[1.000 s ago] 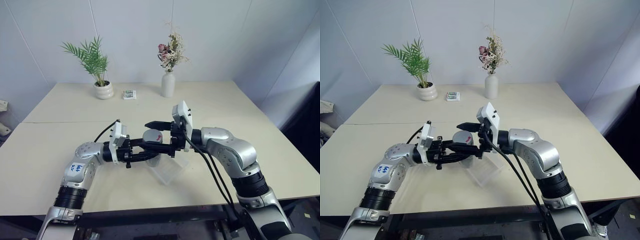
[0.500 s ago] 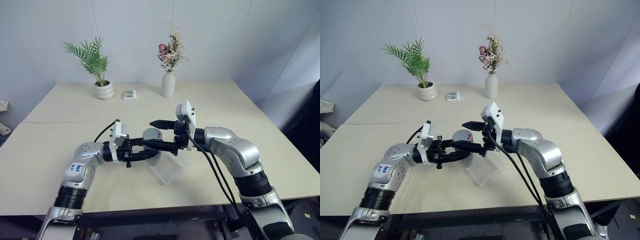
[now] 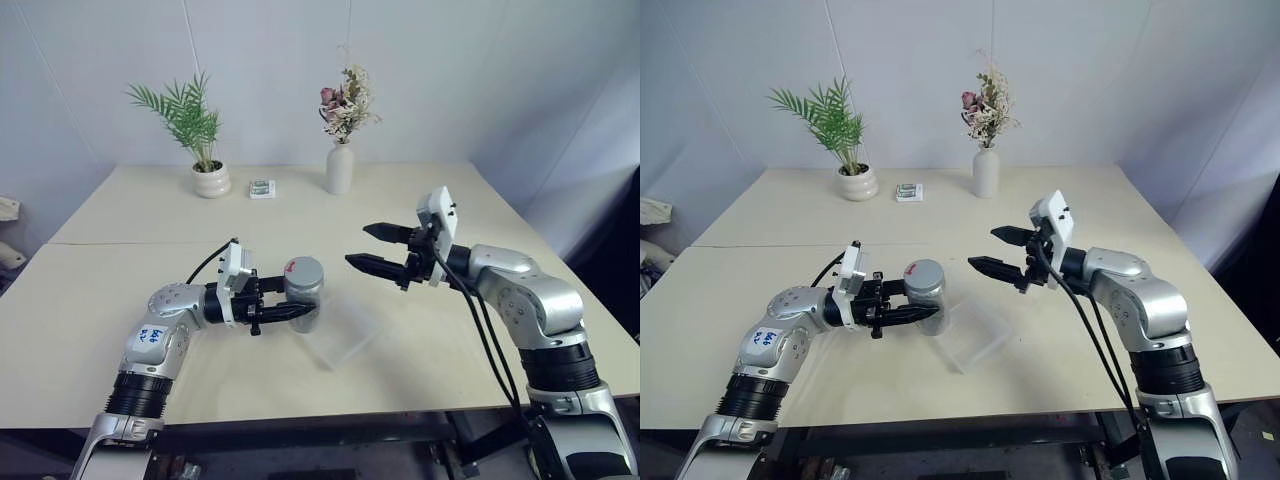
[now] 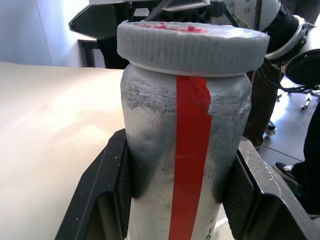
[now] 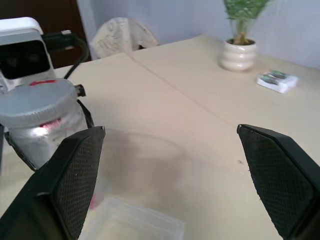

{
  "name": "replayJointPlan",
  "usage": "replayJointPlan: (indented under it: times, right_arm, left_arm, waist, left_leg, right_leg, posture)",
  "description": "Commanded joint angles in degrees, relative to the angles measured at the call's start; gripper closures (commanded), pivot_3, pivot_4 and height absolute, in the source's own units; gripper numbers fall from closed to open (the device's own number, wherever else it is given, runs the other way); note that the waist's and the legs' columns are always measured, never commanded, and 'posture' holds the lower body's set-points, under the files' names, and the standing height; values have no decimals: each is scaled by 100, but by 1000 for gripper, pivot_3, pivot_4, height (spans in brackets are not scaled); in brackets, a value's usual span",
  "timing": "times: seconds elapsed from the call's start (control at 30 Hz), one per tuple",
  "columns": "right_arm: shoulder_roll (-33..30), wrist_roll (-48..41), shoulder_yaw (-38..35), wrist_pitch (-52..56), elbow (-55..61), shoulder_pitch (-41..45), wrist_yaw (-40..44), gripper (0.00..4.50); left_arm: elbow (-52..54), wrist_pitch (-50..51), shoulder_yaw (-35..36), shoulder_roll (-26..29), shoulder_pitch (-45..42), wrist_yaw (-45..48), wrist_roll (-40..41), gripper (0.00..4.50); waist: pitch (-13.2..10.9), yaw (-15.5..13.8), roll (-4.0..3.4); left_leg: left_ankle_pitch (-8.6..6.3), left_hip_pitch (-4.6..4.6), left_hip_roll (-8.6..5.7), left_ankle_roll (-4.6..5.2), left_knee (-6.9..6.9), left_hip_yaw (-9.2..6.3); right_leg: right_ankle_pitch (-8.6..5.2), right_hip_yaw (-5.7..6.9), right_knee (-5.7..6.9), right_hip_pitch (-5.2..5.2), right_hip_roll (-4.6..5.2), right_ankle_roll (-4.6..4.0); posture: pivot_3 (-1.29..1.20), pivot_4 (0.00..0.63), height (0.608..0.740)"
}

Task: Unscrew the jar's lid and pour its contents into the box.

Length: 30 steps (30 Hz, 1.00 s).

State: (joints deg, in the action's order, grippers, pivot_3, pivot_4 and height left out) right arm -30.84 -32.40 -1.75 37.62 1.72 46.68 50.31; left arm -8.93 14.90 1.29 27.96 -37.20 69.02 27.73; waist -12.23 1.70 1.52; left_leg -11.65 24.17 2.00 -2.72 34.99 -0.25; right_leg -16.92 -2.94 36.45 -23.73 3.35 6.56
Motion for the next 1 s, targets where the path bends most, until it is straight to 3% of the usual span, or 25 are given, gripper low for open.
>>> replayJointPlan:
  times: [0.03,0.2,0.47,0.6,1.0]
  right_arm:
    - [-120,-182,-324,58,92,-44,3,41]
    - [-259,-232,-433,172,113,-148,51,41]
    - [152,-868,-414,691,722,86,-159,41]
    - [554,-896,28,852,1073,228,-351,41]
    - [824,-312,928,585,952,568,-219,41]
  left_arm:
    - [225,-65,50,7,4,58,105,2553]
    - [237,-60,64,3,19,56,104,2553]
    - [220,-64,70,-7,36,47,96,2553]
    - [199,-72,53,-36,15,39,85,2553]
    - [242,2,29,-56,-20,21,101,2553]
  waist:
    - [0,32,0]
    - [0,6,0]
    - [0,20,0]
    - [0,16,0]
    - [0,10,0]
  left_leg:
    - [-1,-2,1,2,0,5]
    - [-2,-1,1,3,2,7]
    - [-3,-2,2,4,1,10]
    - [-3,-2,2,4,3,10]
    - [-4,0,1,7,2,10]
  right_leg:
    - [0,-6,0,0,-1,0]
    - [1,-8,0,-1,-2,2]
    - [3,-14,0,-2,-3,6]
    - [3,-15,0,-1,-3,6]
    - [3,-14,-2,-2,-1,6]
  posture:
    - [0,150,740]
    - [0,150,740]
    - [0,150,740]
    - [0,150,740]
    - [0,150,740]
